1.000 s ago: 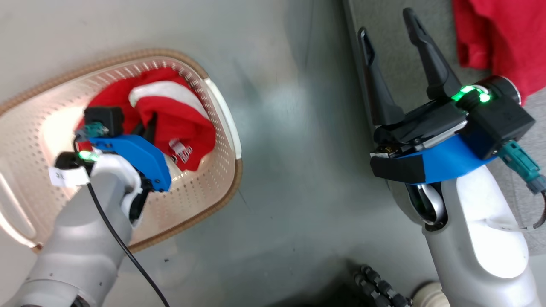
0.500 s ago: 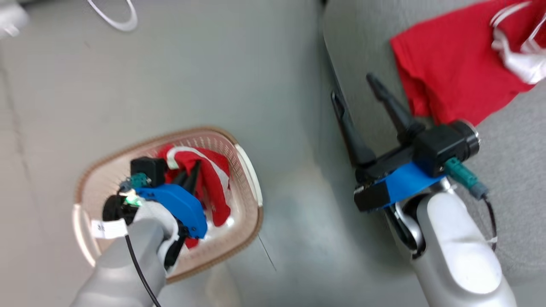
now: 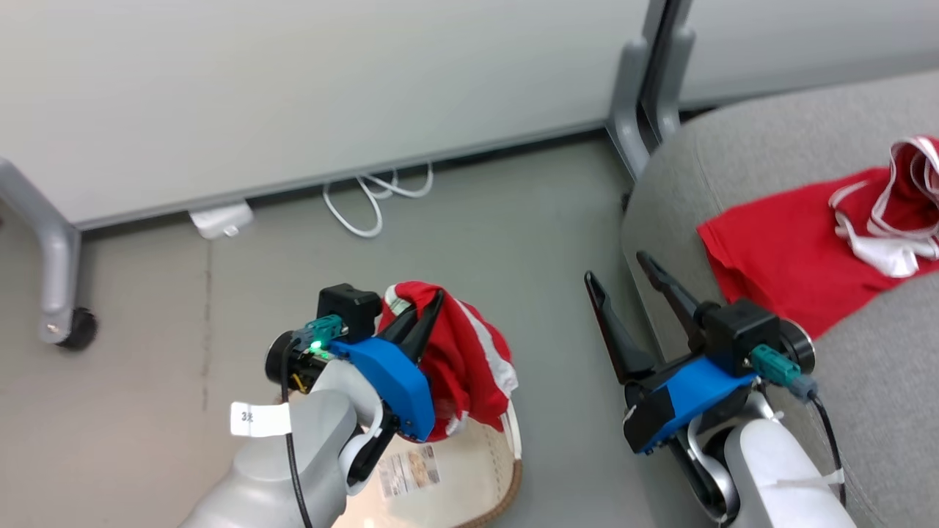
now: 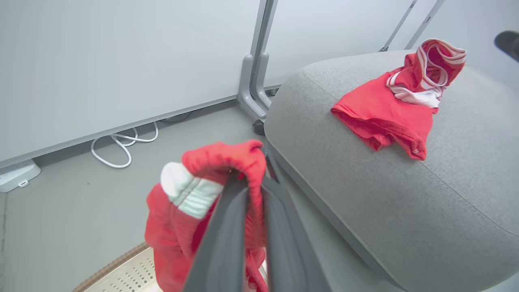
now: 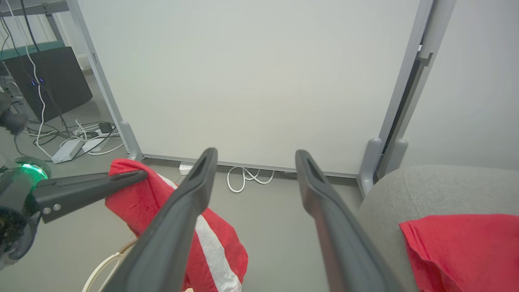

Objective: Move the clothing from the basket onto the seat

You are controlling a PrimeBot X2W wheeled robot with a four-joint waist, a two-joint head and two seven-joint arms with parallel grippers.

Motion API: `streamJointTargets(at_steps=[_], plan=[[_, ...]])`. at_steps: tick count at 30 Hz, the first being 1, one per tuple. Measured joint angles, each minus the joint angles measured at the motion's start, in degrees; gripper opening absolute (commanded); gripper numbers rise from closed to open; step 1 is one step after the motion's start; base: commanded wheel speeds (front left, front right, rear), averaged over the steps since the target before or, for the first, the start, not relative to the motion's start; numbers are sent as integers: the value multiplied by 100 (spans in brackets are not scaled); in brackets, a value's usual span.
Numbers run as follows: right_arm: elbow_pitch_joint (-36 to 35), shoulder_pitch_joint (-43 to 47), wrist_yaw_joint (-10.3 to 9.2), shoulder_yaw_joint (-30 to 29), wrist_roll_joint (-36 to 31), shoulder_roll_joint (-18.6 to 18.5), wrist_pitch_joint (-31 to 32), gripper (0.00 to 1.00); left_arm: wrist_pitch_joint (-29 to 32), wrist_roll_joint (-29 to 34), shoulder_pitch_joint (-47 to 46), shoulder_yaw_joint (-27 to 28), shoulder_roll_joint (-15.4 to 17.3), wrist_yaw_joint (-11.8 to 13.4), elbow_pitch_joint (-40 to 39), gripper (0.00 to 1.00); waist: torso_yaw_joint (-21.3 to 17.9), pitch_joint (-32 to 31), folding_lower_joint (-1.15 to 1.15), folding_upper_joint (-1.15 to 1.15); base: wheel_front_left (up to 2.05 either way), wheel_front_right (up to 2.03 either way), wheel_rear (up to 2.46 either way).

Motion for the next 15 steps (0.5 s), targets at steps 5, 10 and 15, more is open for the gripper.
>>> streamJointTargets(at_steps=[5,10,15], plan=[[2,293,0,38,62,2,127,100,-5,-26,-184,-207,-46,0,-226,0,290,-562,0,0,0,0,0],[-56,467,0,76,154,8,223,100,11,-82,-427,-331,-177,0,-448,0,506,-975,0,0,0,0,0],[-69,607,0,94,207,11,275,100,57,-88,-685,-459,-275,0,-545,0,599,-1196,1,0,0,0,0]])
